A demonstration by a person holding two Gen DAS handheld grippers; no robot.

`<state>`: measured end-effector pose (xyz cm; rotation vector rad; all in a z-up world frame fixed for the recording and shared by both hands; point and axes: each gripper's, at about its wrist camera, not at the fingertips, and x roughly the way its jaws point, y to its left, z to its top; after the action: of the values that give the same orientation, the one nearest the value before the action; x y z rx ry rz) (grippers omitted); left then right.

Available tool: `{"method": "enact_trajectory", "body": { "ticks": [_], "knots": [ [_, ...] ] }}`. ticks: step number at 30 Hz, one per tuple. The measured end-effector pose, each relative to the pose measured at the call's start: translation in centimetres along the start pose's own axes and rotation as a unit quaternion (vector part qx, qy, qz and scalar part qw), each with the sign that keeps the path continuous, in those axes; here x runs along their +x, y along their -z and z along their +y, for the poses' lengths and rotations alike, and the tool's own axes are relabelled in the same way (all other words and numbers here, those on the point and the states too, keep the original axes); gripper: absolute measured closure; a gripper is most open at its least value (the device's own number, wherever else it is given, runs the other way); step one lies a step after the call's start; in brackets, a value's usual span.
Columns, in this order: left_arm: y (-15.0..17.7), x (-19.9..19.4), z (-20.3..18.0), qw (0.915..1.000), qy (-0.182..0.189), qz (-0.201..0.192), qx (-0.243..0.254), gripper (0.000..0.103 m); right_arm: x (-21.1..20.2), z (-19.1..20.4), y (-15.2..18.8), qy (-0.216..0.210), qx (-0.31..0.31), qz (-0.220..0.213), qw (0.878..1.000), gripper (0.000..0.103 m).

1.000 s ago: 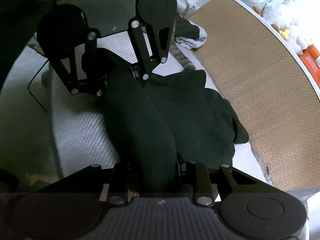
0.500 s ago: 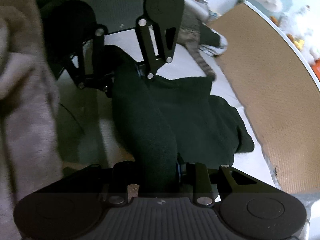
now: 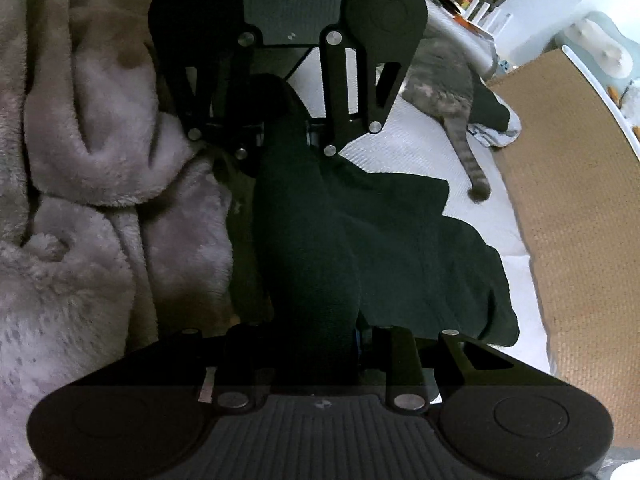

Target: Fold clothes

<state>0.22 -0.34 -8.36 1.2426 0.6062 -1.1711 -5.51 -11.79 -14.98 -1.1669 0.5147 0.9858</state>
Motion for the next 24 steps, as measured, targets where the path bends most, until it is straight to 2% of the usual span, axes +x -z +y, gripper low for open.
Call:
{"method": "enact_trajectory", "body": {
  "ticks": [5, 13, 18, 24],
  "knots": [
    [-0.4, -0.9, 0.5, 0.9999, -0.011, -0.004, 0.001, 0.078, -0.2, -0.7, -0.3, 0.015, -0.010, -0.001, 1.000, 0.072],
    [-0.9, -4.5, 2.7, 0.9978, -0.056, -0.030, -0.021, 0.079, -2.3, -3.1, -0.8, 0.063, 0.000, -0.017, 0.998, 0.072],
    [-1.5, -5.9, 4.6, 0.9964, -0.077, -0.030, -0.018, 0.079, -3.2, -5.2, -1.1, 0.073, 0.000, -0.023, 0.997, 0.071],
    [-2.1, -6.3, 8.9, 0.9955, -0.091, -0.017, -0.020, 0.078, -3.0, -10.8, -1.1, 0.055, 0.029, -0.034, 0.997, 0.068]
  ]
}}
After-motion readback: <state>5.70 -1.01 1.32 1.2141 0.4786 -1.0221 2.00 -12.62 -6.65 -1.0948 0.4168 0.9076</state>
